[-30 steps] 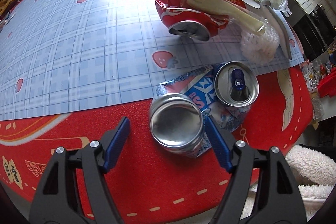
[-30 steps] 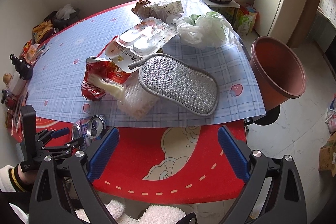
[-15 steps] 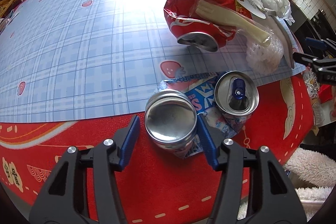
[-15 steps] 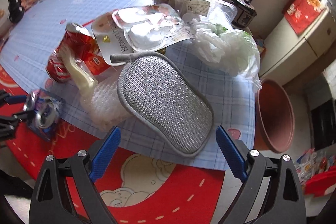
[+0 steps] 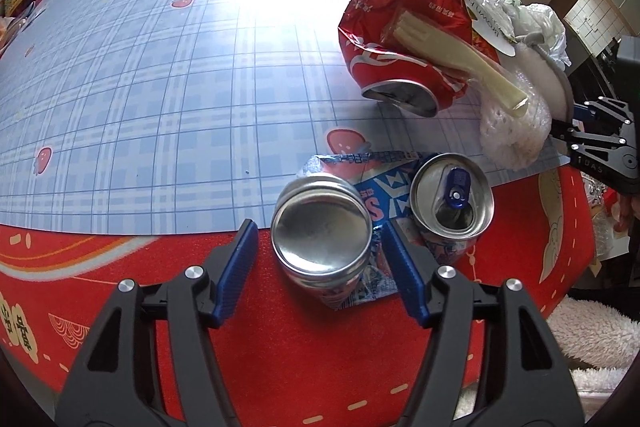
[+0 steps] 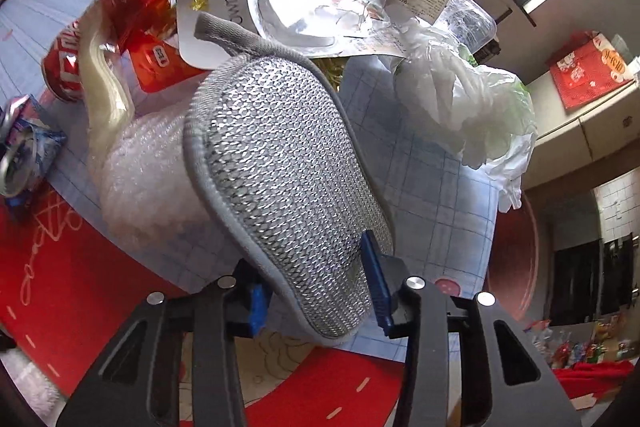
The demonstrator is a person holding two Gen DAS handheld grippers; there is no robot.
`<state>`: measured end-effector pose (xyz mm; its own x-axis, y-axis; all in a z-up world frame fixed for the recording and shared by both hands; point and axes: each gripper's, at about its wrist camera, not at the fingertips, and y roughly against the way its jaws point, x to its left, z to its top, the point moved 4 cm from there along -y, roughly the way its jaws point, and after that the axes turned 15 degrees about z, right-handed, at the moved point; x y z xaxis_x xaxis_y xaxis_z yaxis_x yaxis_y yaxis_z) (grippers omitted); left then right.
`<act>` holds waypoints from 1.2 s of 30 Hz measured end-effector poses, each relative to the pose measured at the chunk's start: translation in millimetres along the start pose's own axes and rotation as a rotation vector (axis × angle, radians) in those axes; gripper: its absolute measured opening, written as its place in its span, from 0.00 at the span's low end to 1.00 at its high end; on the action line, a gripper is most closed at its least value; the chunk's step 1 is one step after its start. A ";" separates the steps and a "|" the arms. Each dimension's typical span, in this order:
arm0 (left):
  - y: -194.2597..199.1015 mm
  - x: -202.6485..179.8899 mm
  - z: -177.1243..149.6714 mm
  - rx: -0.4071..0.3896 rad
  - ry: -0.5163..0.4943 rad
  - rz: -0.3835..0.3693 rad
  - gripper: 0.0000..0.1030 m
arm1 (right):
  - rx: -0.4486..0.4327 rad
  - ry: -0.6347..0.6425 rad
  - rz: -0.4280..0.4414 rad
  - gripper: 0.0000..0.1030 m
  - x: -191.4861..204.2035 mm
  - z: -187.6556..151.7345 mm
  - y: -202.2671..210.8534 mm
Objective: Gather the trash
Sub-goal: 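Grasp the two silver cans with the left gripper while the right gripper grasps the grey sponge, then lift the grey sponge with the right gripper and carry it over the brown bucket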
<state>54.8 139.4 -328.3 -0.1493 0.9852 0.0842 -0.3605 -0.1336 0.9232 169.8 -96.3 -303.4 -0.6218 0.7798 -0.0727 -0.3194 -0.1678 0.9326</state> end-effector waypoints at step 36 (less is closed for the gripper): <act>42.6 37.6 14.5 -0.109 0.124 0.033 0.50 | -0.240 -0.360 0.282 0.18 -1.4 -43.1 76.5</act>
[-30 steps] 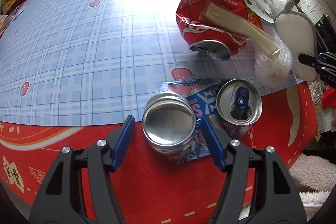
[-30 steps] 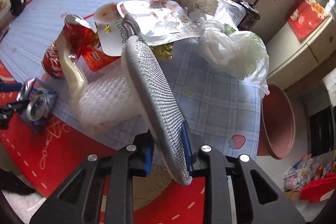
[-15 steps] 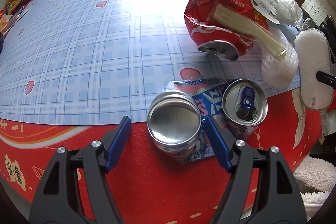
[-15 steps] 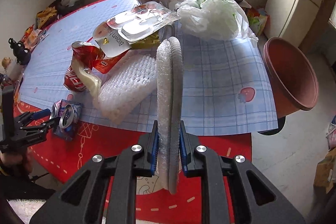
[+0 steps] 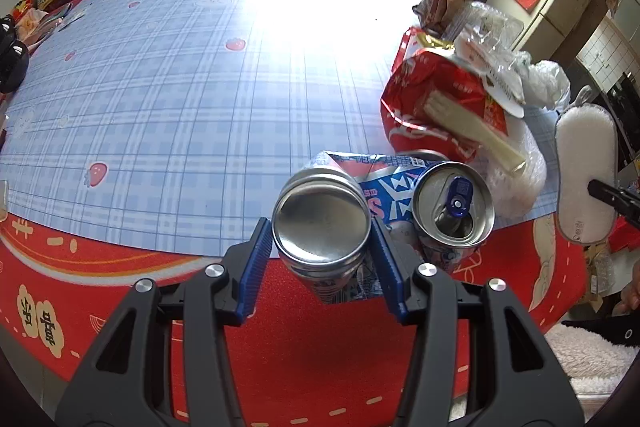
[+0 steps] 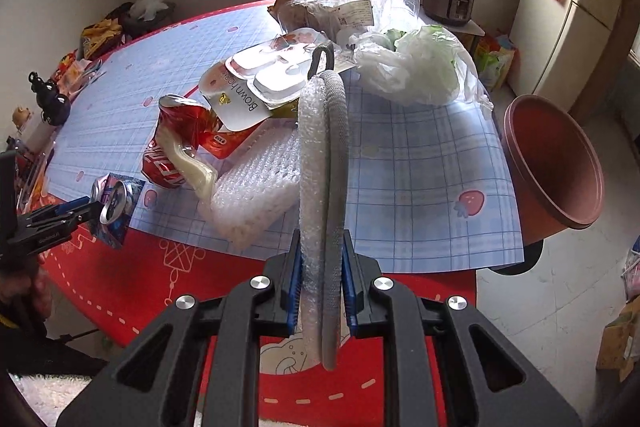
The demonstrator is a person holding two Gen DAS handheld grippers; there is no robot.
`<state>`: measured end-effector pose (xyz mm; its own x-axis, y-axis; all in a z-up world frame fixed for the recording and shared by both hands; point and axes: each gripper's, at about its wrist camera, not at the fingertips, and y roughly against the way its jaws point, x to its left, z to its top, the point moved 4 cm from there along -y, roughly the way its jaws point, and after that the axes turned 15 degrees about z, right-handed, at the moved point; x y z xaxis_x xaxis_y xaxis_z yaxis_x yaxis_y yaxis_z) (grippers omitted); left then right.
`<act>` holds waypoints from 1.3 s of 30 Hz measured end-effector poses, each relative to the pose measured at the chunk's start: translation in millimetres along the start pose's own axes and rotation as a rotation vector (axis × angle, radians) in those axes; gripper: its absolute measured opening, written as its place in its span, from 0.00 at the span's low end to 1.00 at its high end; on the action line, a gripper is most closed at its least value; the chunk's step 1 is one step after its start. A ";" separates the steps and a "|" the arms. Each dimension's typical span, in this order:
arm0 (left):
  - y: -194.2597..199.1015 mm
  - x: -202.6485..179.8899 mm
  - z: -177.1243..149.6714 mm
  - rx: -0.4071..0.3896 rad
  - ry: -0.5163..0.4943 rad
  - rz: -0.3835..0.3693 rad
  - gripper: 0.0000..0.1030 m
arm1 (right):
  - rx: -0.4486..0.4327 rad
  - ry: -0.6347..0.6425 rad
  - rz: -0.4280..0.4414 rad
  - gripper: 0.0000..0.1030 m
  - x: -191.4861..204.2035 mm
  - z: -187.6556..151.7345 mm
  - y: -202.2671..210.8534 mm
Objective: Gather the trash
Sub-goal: 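Lift the grey sponge with the right gripper and carry it over the brown bucket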
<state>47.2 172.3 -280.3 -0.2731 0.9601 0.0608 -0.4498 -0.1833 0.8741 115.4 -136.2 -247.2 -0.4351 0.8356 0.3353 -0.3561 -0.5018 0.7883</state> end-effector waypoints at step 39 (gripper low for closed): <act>91.5 -158.5 153.1 -0.263 -0.061 -0.173 0.50 | -0.250 -0.211 -0.142 0.18 -189.7 56.4 112.9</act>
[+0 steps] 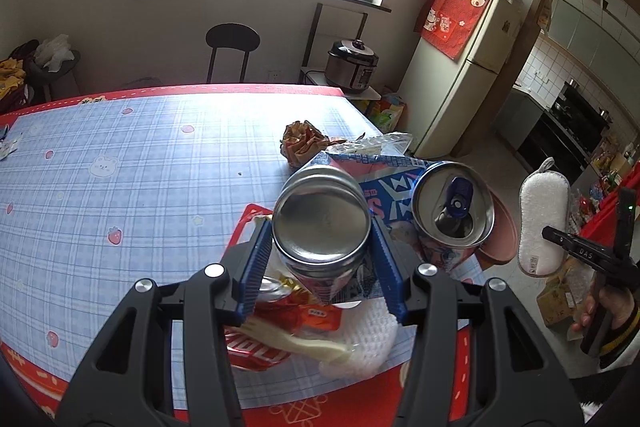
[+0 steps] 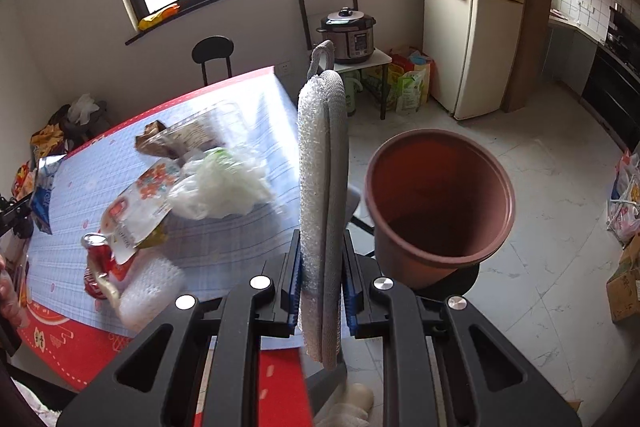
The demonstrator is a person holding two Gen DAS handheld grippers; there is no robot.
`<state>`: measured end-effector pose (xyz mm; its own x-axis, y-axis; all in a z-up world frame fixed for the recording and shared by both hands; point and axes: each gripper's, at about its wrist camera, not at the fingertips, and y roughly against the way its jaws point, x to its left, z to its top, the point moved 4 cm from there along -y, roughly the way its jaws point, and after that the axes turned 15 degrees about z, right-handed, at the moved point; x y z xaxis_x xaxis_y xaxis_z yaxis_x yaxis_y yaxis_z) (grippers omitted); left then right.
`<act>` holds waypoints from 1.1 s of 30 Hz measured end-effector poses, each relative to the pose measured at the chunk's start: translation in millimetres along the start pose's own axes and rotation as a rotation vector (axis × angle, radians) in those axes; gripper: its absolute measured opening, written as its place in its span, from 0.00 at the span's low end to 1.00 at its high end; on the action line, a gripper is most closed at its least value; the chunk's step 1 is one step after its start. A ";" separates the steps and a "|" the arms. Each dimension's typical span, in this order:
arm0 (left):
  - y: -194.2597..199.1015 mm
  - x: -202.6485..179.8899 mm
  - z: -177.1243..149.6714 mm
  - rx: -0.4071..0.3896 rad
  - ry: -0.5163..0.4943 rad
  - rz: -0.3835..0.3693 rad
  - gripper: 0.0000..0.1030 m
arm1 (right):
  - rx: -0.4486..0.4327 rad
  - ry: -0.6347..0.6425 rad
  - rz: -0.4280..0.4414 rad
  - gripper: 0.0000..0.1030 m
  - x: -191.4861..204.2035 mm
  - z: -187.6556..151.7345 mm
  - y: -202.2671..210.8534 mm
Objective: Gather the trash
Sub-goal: 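Lift the grey sponge with the right gripper and carry it over the brown bucket, then release the sponge into the bucket while the left gripper drops the cans in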
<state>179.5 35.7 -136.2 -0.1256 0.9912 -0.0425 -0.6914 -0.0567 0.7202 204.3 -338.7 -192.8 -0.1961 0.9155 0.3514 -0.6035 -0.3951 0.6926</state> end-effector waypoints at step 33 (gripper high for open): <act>-48.3 -398.3 67.3 -0.149 -0.385 -0.153 0.95 | -0.061 -0.172 -0.075 0.90 -203.8 34.0 56.1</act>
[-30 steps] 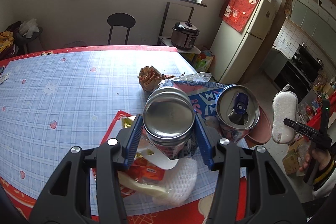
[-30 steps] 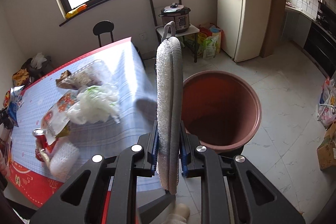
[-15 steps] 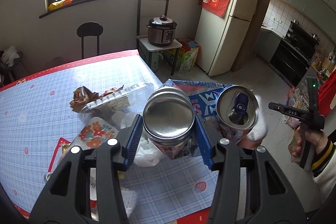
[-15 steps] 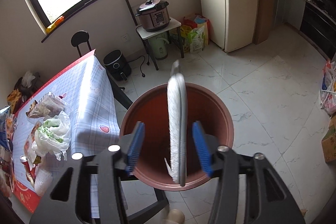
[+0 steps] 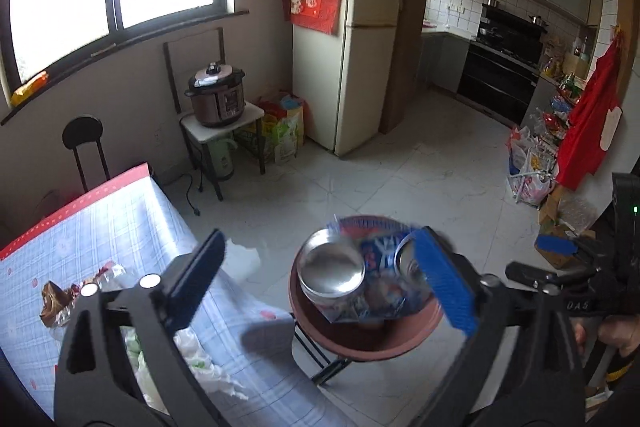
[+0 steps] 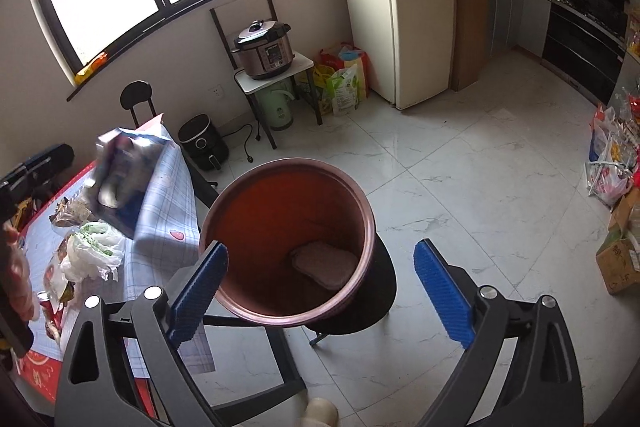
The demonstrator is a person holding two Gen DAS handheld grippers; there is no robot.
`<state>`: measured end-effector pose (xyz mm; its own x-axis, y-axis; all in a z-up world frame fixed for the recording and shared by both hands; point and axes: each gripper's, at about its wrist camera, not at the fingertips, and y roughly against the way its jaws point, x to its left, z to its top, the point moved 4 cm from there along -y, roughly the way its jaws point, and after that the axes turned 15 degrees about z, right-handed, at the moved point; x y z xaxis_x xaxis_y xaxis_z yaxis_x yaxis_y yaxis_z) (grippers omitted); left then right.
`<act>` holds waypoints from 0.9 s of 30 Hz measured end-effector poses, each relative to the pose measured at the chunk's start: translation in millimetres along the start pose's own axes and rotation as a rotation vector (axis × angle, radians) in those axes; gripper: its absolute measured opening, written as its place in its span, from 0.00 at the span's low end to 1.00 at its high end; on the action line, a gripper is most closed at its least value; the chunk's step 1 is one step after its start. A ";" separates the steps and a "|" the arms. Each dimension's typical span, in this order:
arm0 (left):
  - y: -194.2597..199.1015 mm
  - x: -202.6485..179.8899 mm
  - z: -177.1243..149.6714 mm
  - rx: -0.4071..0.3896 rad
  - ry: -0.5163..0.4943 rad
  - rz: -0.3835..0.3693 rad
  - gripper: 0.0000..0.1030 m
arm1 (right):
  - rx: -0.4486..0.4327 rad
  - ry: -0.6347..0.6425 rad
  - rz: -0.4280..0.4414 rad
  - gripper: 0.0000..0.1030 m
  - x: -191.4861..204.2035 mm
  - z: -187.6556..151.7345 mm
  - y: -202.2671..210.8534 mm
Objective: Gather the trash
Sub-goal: 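Release the sponge into the bucket while the left gripper drops the cans in, then grasp the bubble wrap with the right gripper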
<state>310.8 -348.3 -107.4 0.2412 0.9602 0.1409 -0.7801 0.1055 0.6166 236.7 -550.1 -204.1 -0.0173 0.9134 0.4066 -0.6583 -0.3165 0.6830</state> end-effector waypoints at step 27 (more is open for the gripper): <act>172.1 321.1 -149.0 0.016 0.385 0.413 0.95 | -0.003 0.095 0.130 0.95 155.4 -25.0 -15.6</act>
<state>168.0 16.7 -71.5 -0.3129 0.9462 0.0823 -0.7553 -0.3004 0.5826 225.4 -396.8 -166.8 -0.1739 0.8850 0.4320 -0.6482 -0.4331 0.6264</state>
